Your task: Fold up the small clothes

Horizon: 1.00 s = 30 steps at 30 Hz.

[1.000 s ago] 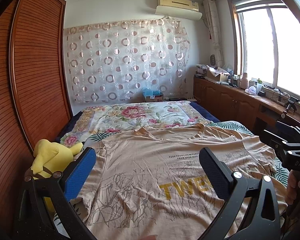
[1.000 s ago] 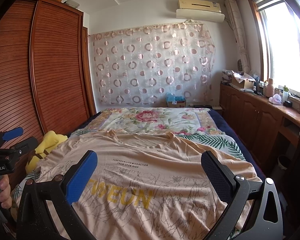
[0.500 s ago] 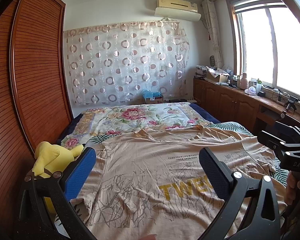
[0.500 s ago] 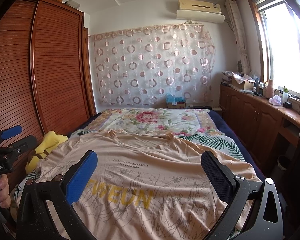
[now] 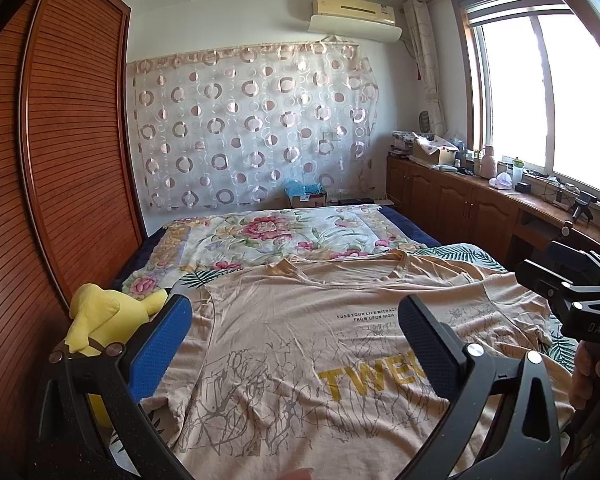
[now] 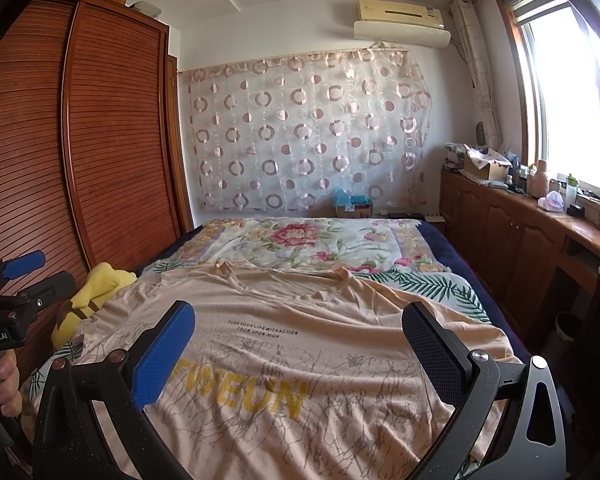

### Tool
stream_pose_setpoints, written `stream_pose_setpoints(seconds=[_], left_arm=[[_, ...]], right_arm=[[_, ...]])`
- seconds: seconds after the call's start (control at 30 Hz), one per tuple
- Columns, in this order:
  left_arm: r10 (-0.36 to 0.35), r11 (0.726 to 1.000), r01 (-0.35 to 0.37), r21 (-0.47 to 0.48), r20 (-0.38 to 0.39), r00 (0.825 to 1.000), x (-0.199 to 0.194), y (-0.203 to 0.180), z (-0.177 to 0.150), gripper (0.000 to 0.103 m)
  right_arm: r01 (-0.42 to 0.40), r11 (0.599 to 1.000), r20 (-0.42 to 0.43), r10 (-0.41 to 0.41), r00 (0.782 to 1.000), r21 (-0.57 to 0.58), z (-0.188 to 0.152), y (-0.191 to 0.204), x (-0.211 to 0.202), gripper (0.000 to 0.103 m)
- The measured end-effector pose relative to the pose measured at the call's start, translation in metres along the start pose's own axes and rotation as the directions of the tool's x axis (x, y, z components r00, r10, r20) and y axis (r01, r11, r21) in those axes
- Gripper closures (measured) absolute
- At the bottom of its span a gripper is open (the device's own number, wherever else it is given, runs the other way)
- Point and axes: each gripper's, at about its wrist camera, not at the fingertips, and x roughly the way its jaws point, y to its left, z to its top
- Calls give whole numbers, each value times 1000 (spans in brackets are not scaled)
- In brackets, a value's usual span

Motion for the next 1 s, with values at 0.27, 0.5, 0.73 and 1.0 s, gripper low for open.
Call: stream_pose_setpoints(seconds=[0.27,0.5,0.73,1.0], left_arm=[[0,1000,0,3,3,1000,0,0,0,0],[1,1000,-1,3,3,1000,0,-1,-2,0],[0,1000,0,4,4,1000,0,-1,-2,0],[7,1000,-7,-4,-29,1000,3,16,7,0]], right_arm=[[-1,1000,1,1,1000,0,1,-1,0,0],[-4,1000,3,4,1000,-1,2,-2,1,0],[-6,1000,3,6,1000,-1,1,-1,1,0],[-36,999,-23,36,999,-10,-4,-2,15,0]])
